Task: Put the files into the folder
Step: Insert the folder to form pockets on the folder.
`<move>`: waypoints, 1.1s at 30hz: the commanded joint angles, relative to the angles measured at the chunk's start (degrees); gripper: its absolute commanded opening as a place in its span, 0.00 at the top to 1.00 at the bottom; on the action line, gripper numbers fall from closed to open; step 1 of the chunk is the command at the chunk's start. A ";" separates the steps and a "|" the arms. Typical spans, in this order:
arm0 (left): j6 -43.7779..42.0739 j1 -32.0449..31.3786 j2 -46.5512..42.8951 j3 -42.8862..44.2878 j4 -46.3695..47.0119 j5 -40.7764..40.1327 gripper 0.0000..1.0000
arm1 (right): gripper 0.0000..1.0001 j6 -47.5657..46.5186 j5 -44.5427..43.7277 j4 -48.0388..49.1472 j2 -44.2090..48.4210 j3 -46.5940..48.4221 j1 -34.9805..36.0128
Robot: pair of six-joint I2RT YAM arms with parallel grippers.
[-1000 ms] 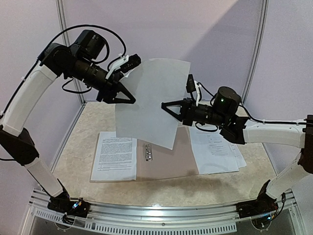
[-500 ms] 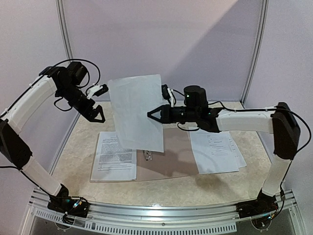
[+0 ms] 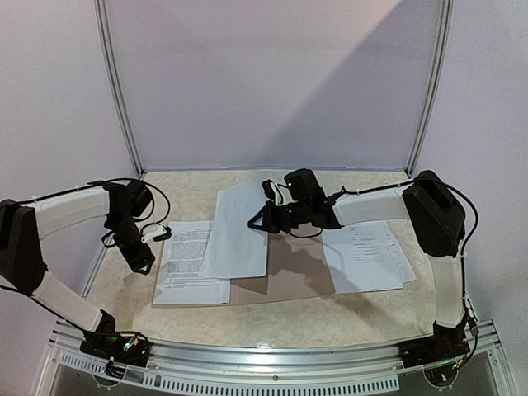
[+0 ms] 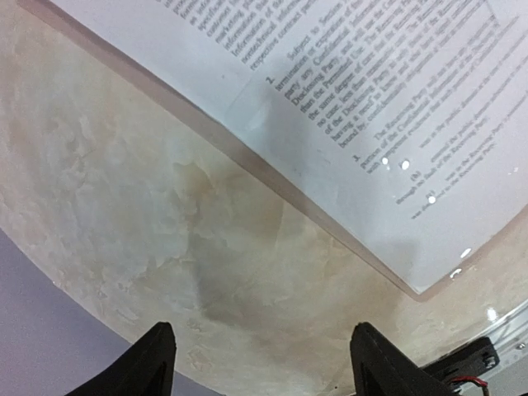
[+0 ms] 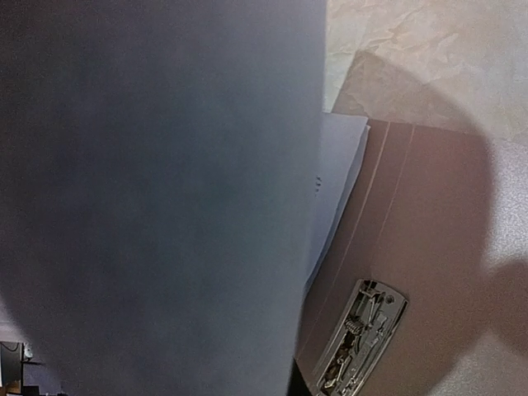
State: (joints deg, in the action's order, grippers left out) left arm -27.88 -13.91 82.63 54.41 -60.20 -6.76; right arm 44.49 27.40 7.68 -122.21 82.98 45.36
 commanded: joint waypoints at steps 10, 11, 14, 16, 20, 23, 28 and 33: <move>-3.90 -0.42 6.40 -7.81 13.30 -4.14 0.25 | 1.00 -7.66 -0.13 -8.78 3.43 -0.19 -1.78; -3.87 -0.63 6.89 -7.99 13.55 -4.21 0.25 | 1.00 -7.53 0.35 -8.46 3.31 -0.80 -1.68; -3.59 -1.23 8.15 -8.24 14.34 -4.12 0.25 | 1.00 -7.45 1.34 -8.21 3.25 -1.93 -0.71; -3.38 -1.58 8.68 -8.27 14.54 -4.02 0.25 | 1.00 -8.14 1.52 -8.20 3.08 -1.72 0.22; -3.02 -2.29 9.60 -8.11 14.67 -3.84 0.25 | 1.00 -8.64 1.92 -6.61 2.73 -1.42 1.19; -2.73 -2.60 9.91 -7.93 14.10 -3.03 0.25 | 1.00 -7.20 2.41 -4.99 2.21 -1.46 1.50; -2.27 -3.07 10.86 -7.25 12.93 -1.35 0.25 | 1.00 -5.45 2.34 -2.82 1.73 -1.13 2.61; -1.53 -4.18 12.21 -6.66 12.31 0.00 0.27 | 1.00 0.10 2.25 0.48 -0.72 0.23 3.43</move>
State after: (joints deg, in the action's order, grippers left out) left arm -31.00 -16.05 91.90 48.38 -49.74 -10.92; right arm 39.90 29.28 4.67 -120.90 81.78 47.90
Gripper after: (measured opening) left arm 0.733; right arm 0.003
